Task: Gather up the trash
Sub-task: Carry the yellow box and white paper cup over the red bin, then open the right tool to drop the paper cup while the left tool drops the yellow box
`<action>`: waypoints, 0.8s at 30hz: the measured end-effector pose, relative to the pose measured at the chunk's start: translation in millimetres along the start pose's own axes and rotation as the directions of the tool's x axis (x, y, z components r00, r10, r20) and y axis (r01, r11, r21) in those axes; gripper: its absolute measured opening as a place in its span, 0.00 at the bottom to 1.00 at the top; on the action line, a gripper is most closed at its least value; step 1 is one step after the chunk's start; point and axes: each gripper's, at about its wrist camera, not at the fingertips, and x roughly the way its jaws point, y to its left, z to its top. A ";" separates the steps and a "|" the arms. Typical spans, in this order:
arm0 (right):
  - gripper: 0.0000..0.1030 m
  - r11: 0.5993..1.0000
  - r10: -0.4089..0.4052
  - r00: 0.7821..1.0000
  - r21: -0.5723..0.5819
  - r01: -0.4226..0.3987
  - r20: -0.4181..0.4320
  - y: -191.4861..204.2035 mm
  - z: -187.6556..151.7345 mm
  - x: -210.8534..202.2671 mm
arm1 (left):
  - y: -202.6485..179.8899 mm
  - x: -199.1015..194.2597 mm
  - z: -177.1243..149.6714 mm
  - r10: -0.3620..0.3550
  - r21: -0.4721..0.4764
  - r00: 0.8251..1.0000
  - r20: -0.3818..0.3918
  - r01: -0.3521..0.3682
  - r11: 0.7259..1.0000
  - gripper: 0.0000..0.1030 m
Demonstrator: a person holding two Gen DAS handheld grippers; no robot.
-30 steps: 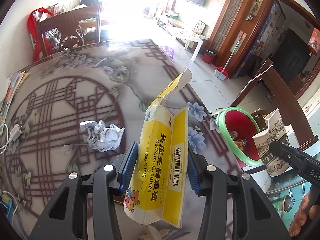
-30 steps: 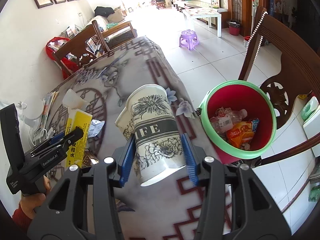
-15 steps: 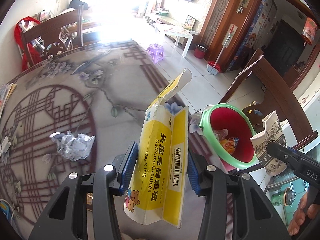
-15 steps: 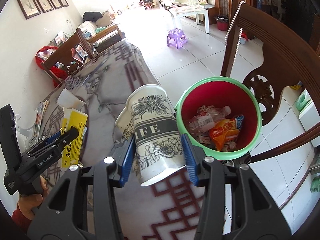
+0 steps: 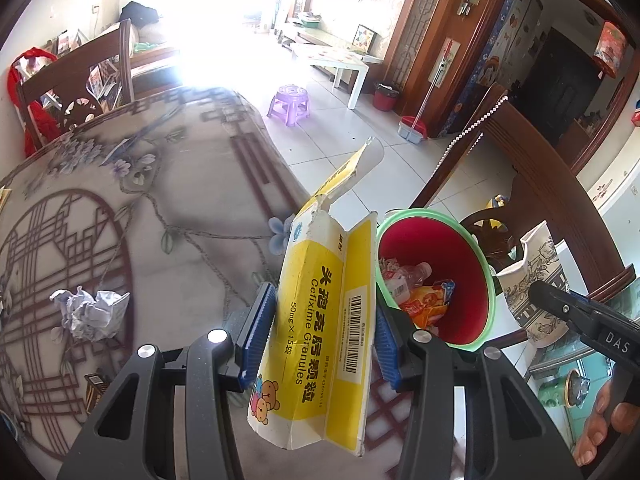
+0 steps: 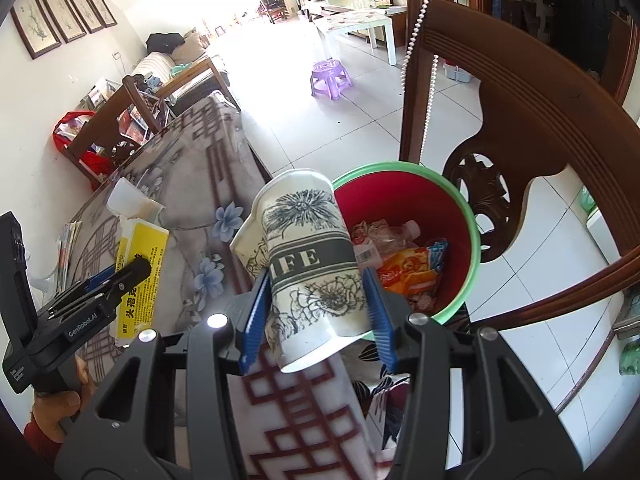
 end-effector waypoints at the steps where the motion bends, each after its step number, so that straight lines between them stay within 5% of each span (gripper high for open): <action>1: 0.43 1.000 -0.002 1.000 0.001 0.002 -0.001 -3.5 2.0 0.5 | -2.7 0.9 0.5 0.001 0.000 1.000 0.000 -0.001 1.000 0.43; 24: 0.44 0.999 -0.011 1.000 -0.049 0.010 -0.012 -54.4 48.4 31.6 | -57.9 11.3 4.3 0.048 -0.017 0.999 -0.011 -0.048 0.999 0.43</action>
